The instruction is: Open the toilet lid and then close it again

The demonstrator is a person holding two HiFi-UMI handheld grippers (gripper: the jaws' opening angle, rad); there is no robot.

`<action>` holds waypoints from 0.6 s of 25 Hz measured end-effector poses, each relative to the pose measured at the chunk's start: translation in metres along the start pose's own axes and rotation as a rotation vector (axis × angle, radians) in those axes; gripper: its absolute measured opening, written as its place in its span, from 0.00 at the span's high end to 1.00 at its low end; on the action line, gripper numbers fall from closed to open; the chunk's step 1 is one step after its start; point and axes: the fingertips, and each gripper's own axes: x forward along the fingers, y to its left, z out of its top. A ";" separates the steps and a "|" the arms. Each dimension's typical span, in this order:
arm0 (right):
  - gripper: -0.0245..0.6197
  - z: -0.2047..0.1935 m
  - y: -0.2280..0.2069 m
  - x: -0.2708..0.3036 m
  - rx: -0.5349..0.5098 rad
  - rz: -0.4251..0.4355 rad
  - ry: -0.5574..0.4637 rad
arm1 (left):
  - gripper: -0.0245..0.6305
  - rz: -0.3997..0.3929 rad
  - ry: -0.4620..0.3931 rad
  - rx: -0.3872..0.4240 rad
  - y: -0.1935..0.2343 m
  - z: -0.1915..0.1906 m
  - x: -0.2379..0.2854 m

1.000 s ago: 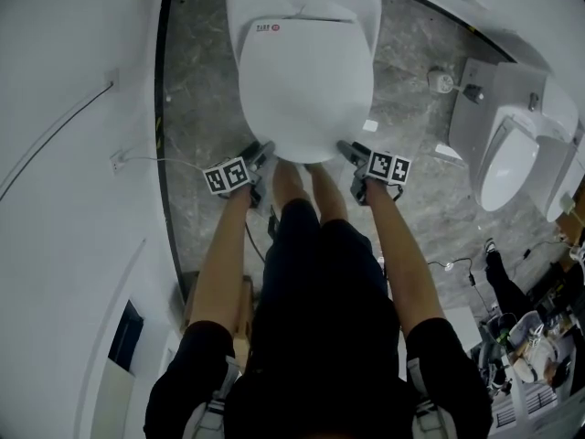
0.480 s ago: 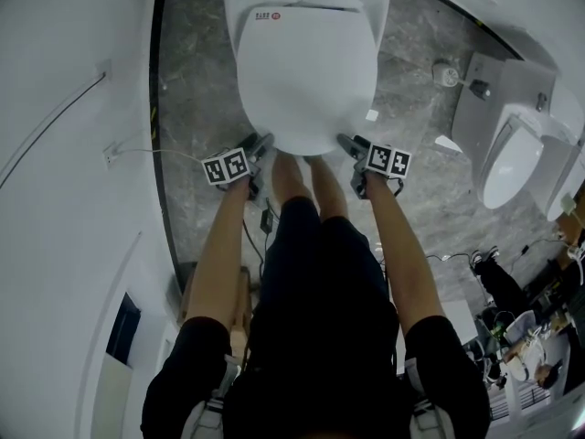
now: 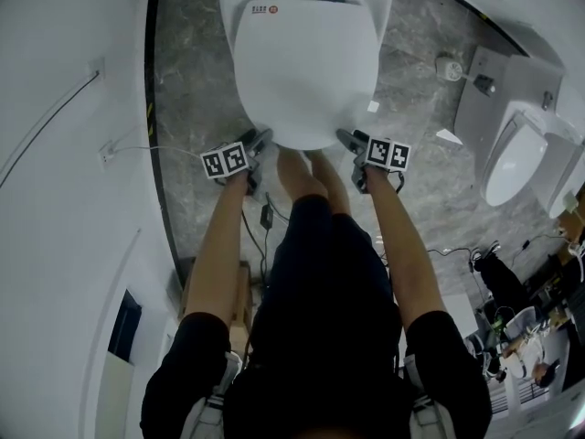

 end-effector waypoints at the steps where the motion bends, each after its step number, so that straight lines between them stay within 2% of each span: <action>1: 0.50 0.000 -0.001 0.002 -0.002 -0.003 0.003 | 0.55 0.002 0.007 0.002 0.002 -0.001 0.001; 15: 0.50 -0.001 -0.022 0.024 -0.014 -0.067 0.014 | 0.55 0.020 0.079 0.053 0.024 -0.002 0.024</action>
